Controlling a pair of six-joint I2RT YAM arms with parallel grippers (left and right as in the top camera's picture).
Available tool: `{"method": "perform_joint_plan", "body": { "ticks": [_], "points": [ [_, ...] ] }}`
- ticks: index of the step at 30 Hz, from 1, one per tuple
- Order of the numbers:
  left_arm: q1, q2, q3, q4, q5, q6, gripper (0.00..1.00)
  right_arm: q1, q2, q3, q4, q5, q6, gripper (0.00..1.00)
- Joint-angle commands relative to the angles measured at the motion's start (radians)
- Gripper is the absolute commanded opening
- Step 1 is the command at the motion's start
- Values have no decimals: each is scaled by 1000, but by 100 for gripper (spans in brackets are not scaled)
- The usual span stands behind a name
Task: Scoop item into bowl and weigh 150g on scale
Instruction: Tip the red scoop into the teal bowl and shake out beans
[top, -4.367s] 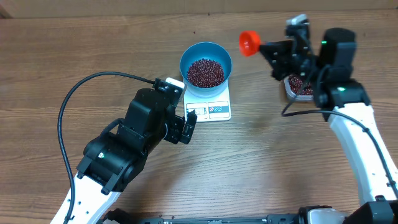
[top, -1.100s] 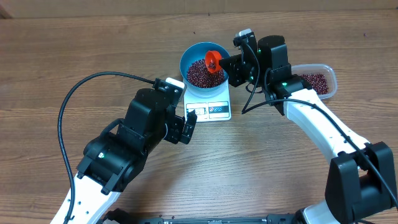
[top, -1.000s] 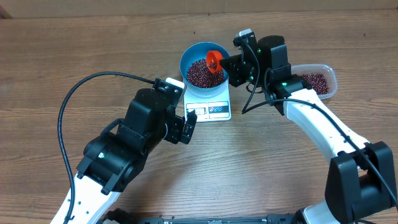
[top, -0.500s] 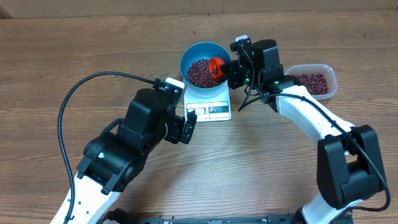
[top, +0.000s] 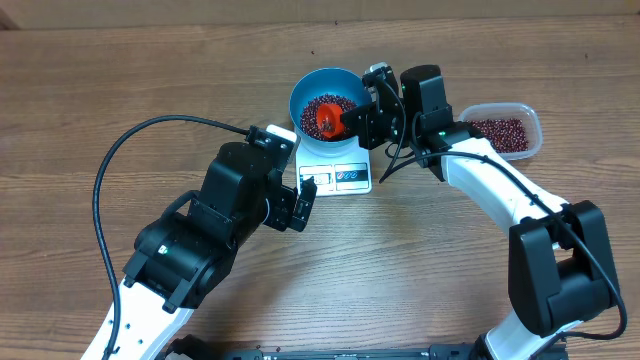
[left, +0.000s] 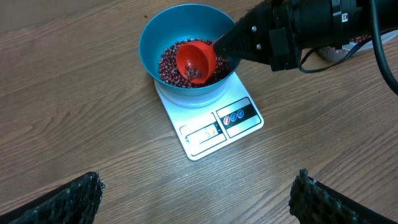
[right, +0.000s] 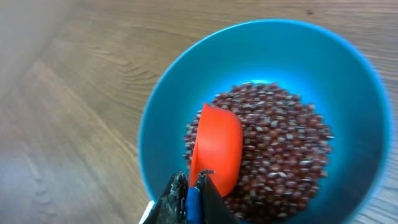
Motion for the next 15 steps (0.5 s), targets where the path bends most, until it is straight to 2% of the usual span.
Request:
{"method": "perform_joint_plan", "body": {
  "ticks": [1, 8, 15],
  "points": [
    [5, 3, 13, 3, -12, -2, 100, 2, 2, 14, 11, -47, 19, 4],
    [5, 3, 13, 3, -12, -2, 100, 1, 2, 14, 130, -47, 125, 4],
    [5, 3, 12, 3, -12, -2, 99, 0, 2, 14, 167, -46, 124, 4]
  ]
}}
